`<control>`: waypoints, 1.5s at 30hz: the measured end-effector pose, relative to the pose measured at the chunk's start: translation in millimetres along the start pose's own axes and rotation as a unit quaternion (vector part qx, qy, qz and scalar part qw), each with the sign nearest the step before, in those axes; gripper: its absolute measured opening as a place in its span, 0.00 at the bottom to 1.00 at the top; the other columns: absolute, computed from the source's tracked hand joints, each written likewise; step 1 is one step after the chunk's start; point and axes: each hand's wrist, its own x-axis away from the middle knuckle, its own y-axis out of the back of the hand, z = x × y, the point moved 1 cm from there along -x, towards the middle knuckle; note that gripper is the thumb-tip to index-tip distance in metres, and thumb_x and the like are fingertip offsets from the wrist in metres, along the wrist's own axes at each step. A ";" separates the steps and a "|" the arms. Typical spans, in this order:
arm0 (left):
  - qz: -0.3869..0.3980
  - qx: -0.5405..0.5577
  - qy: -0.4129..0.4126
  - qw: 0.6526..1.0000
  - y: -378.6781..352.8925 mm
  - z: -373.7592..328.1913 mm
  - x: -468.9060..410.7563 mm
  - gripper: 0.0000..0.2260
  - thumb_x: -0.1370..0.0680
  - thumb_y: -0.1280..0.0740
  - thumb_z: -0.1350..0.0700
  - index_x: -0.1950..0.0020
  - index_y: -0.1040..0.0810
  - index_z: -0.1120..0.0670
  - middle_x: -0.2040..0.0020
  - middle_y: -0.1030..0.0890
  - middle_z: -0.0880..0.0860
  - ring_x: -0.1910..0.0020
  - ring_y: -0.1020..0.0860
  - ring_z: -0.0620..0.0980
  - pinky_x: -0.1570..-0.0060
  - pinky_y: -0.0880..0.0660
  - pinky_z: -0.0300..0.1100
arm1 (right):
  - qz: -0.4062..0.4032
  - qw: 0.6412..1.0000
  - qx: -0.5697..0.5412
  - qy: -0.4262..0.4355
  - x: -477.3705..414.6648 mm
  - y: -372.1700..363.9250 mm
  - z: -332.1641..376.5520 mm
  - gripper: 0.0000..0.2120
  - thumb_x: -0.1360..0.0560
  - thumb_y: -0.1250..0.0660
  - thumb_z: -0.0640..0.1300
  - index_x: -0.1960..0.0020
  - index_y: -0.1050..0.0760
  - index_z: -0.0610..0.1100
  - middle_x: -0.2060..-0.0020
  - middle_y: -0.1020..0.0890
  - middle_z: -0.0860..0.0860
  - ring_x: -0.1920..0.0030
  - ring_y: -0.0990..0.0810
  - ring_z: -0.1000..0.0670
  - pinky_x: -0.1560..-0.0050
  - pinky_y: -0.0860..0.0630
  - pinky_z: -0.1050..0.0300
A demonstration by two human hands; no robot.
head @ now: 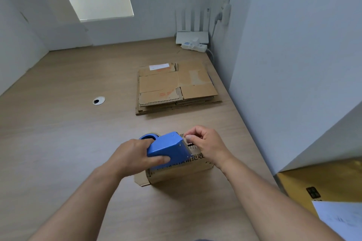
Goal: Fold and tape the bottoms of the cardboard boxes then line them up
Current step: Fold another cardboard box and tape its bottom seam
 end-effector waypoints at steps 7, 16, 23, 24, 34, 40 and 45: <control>0.030 0.034 0.003 0.999 16.1 -20.7 -17.0 0.24 0.27 0.36 0.34 0.35 0.27 0.45 0.52 0.21 0.48 0.55 0.23 0.46 0.58 0.26 0.38 | -0.071 0.997 0.015 0.000 3.6 12.8 7.1 0.09 0.22 0.37 0.37 0.47 0.19 0.45 0.53 0.18 0.52 0.54 0.21 0.59 0.52 0.25 0.67; 0.045 -0.098 0.031 0.994 17.4 -6.5 -19.5 0.23 0.28 0.38 0.31 0.45 0.26 0.47 0.56 0.22 0.47 0.58 0.23 0.44 0.63 0.29 0.36 | -0.158 0.977 -0.009 -0.143 0.0 72.1 -14.2 0.09 0.28 0.35 0.34 0.63 0.23 0.45 0.66 0.20 0.45 0.64 0.23 0.47 0.59 0.22 0.49; 0.058 -0.147 0.029 0.987 19.6 -5.1 -18.9 0.21 0.28 0.39 0.31 0.50 0.27 0.47 0.58 0.24 0.46 0.58 0.24 0.45 0.61 0.29 0.37 | -0.121 0.974 0.043 -0.188 -5.5 59.4 -28.6 0.09 0.28 0.35 0.34 0.64 0.26 0.45 0.63 0.18 0.44 0.58 0.19 0.43 0.50 0.21 0.43; 0.060 -0.150 0.029 0.986 18.8 -4.8 -19.3 0.21 0.28 0.39 0.31 0.50 0.28 0.47 0.58 0.24 0.46 0.58 0.24 0.45 0.61 0.29 0.37 | -0.114 0.974 0.040 -0.194 -6.2 56.8 -31.0 0.08 0.27 0.35 0.35 0.63 0.26 0.44 0.65 0.18 0.46 0.59 0.20 0.44 0.50 0.21 0.44; 0.064 -0.172 0.043 0.982 16.0 0.1 -18.2 0.24 0.28 0.40 0.30 0.49 0.26 0.49 0.58 0.23 0.47 0.59 0.24 0.45 0.61 0.29 0.37 | -0.066 0.980 0.047 -0.180 -14.6 34.2 -56.2 0.09 0.25 0.33 0.40 0.63 0.26 0.48 0.60 0.19 0.50 0.54 0.21 0.46 0.52 0.25 0.54; 0.057 -0.192 0.041 0.979 11.6 -5.2 -16.1 0.21 0.27 0.41 0.30 0.53 0.30 0.48 0.63 0.27 0.44 0.63 0.27 0.42 0.63 0.31 0.35 | -0.103 0.969 0.100 -0.200 -15.6 16.7 -63.7 0.20 0.22 0.37 0.49 0.32 0.33 0.45 0.44 0.22 0.48 0.45 0.23 0.46 0.49 0.28 0.55; 0.052 -0.182 0.048 0.981 12.5 -3.8 -15.9 0.23 0.27 0.41 0.30 0.51 0.28 0.49 0.62 0.27 0.45 0.61 0.26 0.44 0.62 0.30 0.36 | -0.188 0.946 0.114 -0.236 -5.1 28.8 -75.4 0.07 0.22 0.39 0.43 0.49 0.24 0.44 0.47 0.20 0.47 0.48 0.22 0.44 0.51 0.26 0.52</control>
